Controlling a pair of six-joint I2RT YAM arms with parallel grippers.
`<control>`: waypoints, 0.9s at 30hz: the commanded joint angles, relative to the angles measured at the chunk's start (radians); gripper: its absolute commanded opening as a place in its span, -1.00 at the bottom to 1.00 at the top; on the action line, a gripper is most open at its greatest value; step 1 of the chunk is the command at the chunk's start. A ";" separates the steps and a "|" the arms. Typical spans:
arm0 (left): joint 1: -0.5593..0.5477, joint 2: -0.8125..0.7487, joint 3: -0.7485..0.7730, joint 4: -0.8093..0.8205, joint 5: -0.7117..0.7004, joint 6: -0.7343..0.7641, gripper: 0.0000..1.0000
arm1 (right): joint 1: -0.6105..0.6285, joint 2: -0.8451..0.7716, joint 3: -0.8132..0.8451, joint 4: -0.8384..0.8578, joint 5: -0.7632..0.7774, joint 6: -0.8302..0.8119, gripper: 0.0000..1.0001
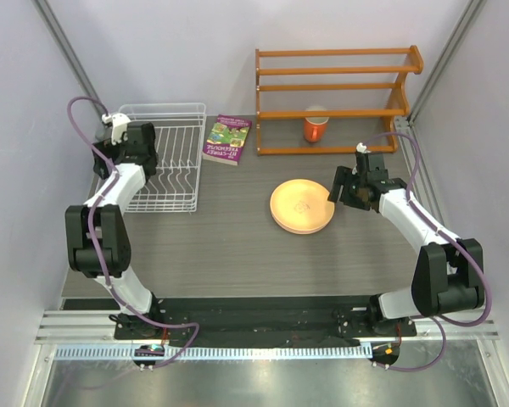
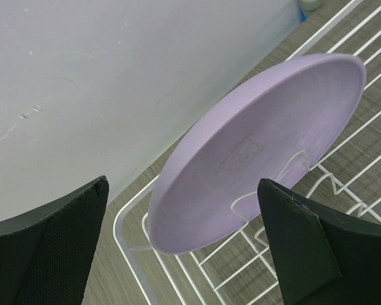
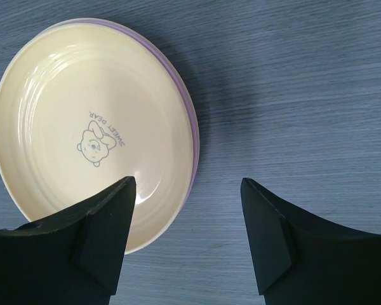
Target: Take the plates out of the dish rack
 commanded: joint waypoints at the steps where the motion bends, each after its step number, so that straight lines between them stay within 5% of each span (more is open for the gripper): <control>1: 0.054 0.011 0.044 -0.046 0.119 -0.059 0.97 | -0.004 0.000 0.006 0.035 -0.010 -0.011 0.45; 8: 0.080 0.038 0.054 -0.084 0.176 -0.079 0.45 | -0.004 -0.003 0.002 0.036 -0.014 -0.006 0.45; 14: 0.080 0.041 0.067 -0.111 0.136 -0.088 -0.26 | -0.004 0.005 0.002 0.038 -0.016 -0.008 0.44; 18: 0.082 0.029 0.074 -0.109 0.105 -0.090 -1.00 | -0.006 0.014 0.002 0.041 -0.019 -0.008 0.43; 27: 0.077 -0.021 0.071 -0.063 -0.045 -0.059 -1.00 | -0.004 0.010 -0.003 0.041 -0.020 -0.008 0.43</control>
